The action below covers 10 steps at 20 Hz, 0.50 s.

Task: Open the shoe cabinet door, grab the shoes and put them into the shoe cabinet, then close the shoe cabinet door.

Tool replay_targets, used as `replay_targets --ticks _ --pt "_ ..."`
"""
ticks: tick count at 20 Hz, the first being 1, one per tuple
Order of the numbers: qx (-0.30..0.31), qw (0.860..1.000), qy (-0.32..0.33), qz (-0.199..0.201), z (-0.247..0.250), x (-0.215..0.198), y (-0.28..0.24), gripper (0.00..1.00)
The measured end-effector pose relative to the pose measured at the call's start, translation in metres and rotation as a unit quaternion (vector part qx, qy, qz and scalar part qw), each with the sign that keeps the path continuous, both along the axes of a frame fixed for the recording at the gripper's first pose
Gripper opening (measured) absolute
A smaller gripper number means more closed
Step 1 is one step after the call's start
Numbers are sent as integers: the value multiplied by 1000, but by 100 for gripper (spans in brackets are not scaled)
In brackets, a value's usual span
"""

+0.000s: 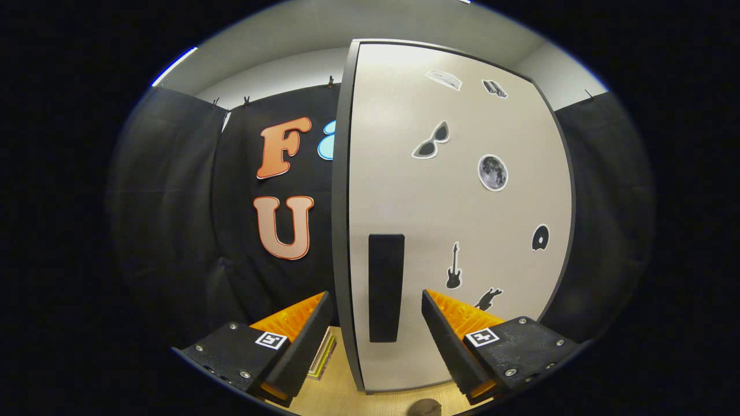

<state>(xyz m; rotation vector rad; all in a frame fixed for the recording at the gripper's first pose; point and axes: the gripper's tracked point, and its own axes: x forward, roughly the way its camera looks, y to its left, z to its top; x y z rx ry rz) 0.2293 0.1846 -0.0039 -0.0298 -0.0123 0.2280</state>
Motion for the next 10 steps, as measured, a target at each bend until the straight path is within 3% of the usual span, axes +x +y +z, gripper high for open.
replay_targets --ticks 3,5,7,10 --pt "1 1000 -4 -13 -1 14 -2 96" --pt "1 1000 -3 -15 -5 21 0 90" --pt "-4 1000 -7 -17 -6 25 1 78" --pt "-10 999 -20 -28 -2 30 0 50"
